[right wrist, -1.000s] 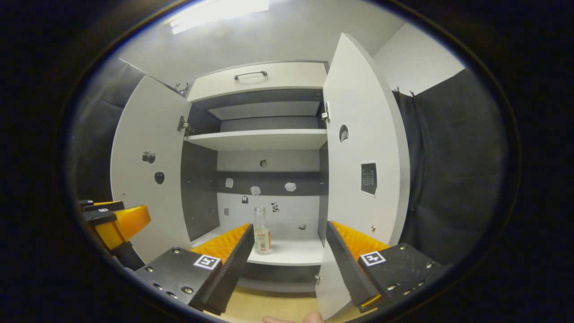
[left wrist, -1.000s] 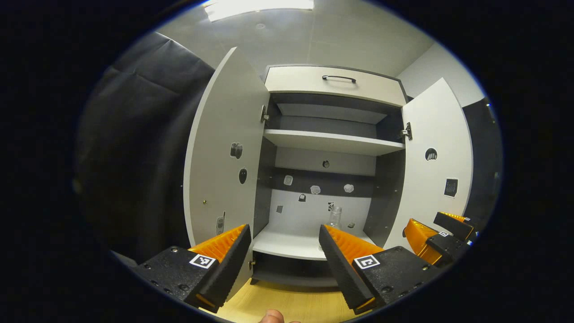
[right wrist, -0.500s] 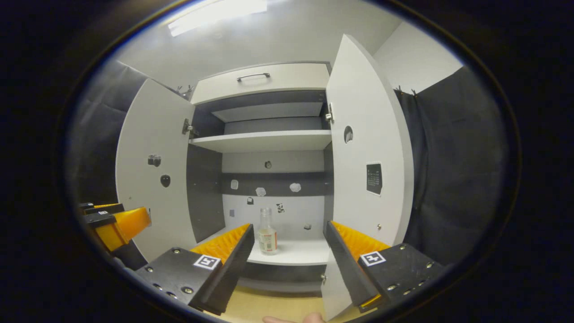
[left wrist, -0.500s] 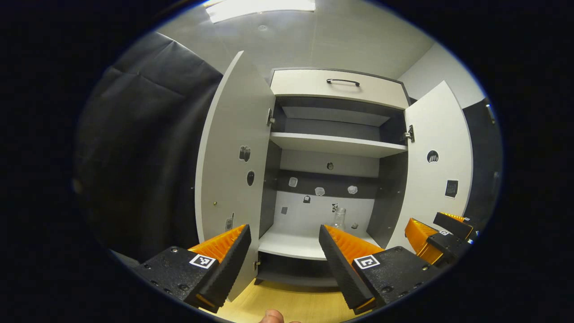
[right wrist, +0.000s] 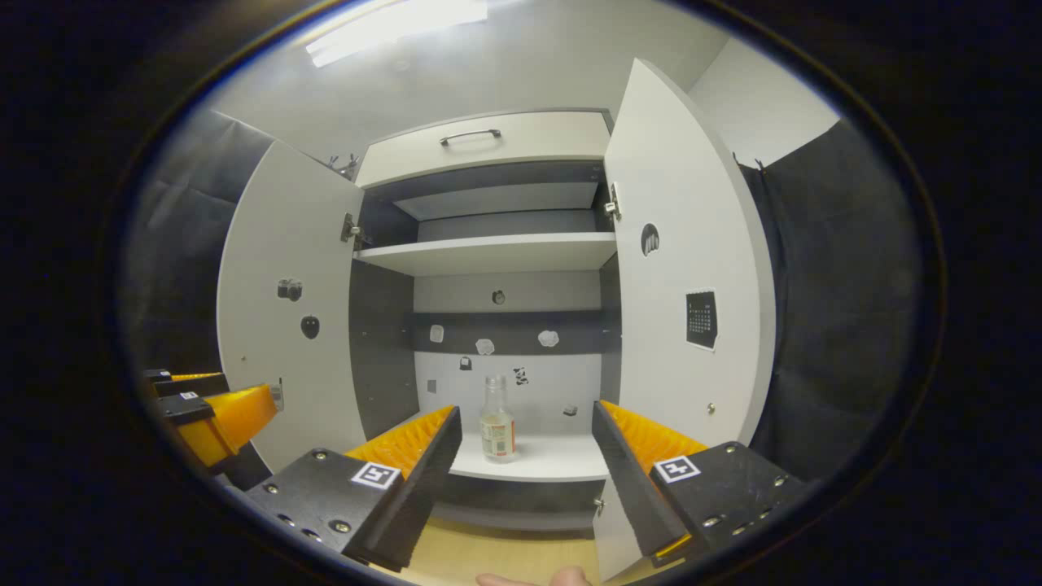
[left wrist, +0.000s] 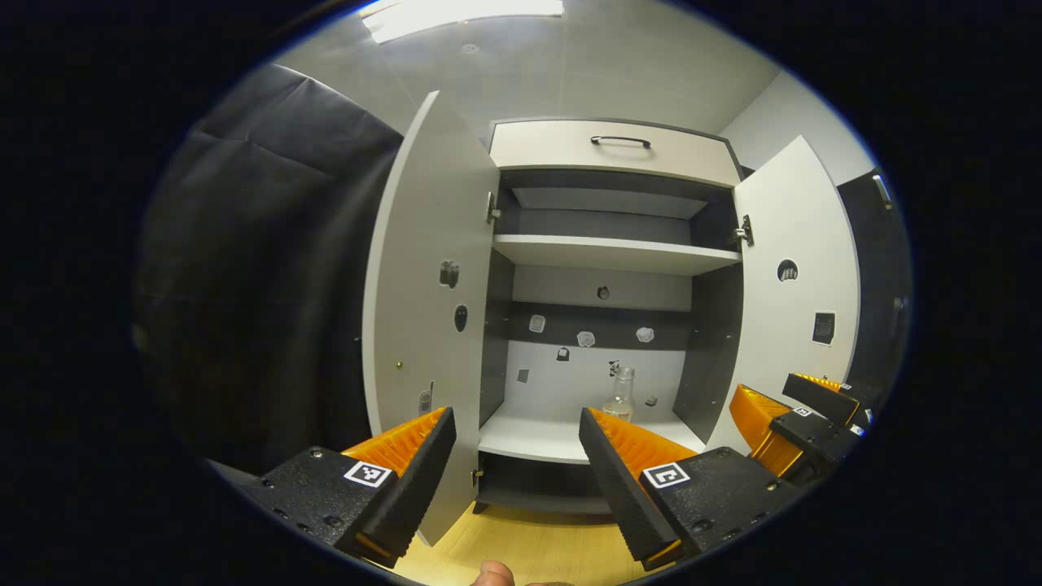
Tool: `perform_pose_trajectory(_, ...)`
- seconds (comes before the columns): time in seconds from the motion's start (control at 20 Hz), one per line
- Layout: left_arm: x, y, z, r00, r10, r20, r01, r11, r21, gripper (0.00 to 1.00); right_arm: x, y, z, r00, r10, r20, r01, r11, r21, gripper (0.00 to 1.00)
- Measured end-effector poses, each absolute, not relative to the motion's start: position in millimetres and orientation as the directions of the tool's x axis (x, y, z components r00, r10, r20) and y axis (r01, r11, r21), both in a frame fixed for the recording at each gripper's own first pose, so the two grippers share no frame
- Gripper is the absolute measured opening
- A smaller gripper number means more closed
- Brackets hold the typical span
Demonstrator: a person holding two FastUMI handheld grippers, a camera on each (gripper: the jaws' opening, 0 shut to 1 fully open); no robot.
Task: Grasp the bottle in the cabinet with the left hand and place it on the coaster, then close the right door with the right hand and the left door with the left hand.
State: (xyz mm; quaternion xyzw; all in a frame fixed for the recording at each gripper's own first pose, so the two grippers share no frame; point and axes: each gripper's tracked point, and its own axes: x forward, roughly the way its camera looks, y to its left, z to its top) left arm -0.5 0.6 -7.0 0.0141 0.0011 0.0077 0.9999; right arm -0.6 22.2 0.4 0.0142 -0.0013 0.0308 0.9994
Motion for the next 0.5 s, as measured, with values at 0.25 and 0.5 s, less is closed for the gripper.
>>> perform_pose_trajectory(0.25, 14.6, -16.4, -24.0, 0.997, -0.078, -0.028, 0.079, 0.997, 0.023, 0.96, -4.2, 4.0, 3.2, 1.000, 0.014, 0.008, -0.014, 1.000, 0.010, 0.98)
perform_pose_trajectory(0.5, 73.0, -54.6, -43.9, 0.978, -0.195, -0.068, 0.195, 0.981, -0.004, 0.93, -15.3, -21.8, 8.2, 0.997, -0.071, 0.020, 0.071, 0.997, -0.004, 0.98)
